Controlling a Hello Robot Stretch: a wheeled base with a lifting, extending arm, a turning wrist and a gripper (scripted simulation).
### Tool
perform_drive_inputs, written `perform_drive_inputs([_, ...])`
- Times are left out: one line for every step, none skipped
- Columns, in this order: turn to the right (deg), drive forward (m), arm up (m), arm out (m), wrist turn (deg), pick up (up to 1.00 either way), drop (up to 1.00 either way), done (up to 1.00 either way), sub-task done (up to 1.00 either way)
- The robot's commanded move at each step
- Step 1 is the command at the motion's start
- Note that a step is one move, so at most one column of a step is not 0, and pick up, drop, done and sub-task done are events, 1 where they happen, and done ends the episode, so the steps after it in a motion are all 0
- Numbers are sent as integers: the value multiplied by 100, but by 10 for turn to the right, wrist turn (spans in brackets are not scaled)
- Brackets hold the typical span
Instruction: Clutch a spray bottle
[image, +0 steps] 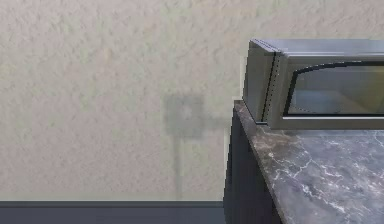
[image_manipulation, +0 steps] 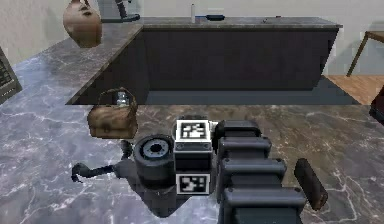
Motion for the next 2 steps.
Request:
perform_drive_inputs([0, 0, 0, 0, 420, 0, 0, 0, 0])
perform_drive_inputs([0, 0, 0, 0, 0, 100, 0, 0, 0])
